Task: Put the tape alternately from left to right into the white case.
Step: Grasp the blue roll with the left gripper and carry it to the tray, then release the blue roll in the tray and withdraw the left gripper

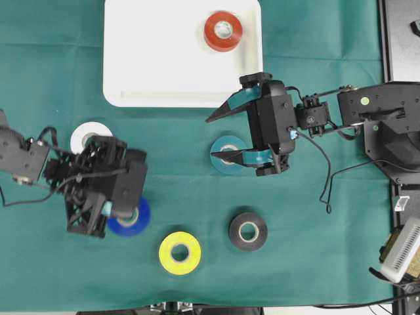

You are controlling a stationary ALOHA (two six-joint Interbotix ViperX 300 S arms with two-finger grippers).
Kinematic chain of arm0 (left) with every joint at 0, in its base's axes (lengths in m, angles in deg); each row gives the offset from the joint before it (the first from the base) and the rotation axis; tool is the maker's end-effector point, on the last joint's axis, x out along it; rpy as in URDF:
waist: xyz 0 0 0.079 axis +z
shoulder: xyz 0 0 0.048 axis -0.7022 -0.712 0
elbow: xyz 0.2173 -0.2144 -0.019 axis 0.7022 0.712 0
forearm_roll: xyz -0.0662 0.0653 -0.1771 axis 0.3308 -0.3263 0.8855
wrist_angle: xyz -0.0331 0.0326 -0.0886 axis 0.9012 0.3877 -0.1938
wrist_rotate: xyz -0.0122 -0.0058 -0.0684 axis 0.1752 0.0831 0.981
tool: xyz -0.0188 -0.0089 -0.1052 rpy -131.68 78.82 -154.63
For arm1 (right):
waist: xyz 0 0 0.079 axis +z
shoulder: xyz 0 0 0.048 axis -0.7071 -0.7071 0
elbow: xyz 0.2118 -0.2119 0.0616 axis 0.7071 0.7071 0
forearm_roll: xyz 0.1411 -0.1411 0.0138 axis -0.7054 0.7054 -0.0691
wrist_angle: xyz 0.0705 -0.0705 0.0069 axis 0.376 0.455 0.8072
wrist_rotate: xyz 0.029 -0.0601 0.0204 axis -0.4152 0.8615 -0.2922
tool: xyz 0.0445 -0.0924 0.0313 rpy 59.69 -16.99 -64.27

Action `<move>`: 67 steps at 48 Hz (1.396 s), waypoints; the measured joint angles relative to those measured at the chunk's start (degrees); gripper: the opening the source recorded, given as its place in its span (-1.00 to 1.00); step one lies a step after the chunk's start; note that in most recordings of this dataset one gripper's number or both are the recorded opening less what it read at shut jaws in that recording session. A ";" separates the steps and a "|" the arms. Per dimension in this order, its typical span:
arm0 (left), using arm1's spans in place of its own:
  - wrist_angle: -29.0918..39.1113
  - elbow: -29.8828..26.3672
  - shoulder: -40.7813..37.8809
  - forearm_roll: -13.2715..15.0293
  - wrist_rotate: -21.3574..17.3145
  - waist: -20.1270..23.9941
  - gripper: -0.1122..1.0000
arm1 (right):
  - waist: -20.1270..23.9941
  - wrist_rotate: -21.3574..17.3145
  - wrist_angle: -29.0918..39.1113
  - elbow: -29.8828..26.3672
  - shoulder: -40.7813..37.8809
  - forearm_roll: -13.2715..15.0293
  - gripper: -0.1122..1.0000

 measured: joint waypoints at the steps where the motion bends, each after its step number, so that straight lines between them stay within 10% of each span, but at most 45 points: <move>1: 0.00 0.00 0.09 -0.09 0.00 0.53 -0.86 | 0.00 -0.09 0.00 0.09 -0.09 0.00 0.60; 47: -8.79 -4.13 -3.34 -0.26 -14.50 26.72 -0.86 | 0.53 -0.09 -0.09 0.00 -0.09 0.00 0.61; 67: -9.14 -8.70 -8.53 -0.26 -16.52 30.15 -0.86 | 0.88 -1.23 -0.09 0.00 -0.09 -0.09 0.60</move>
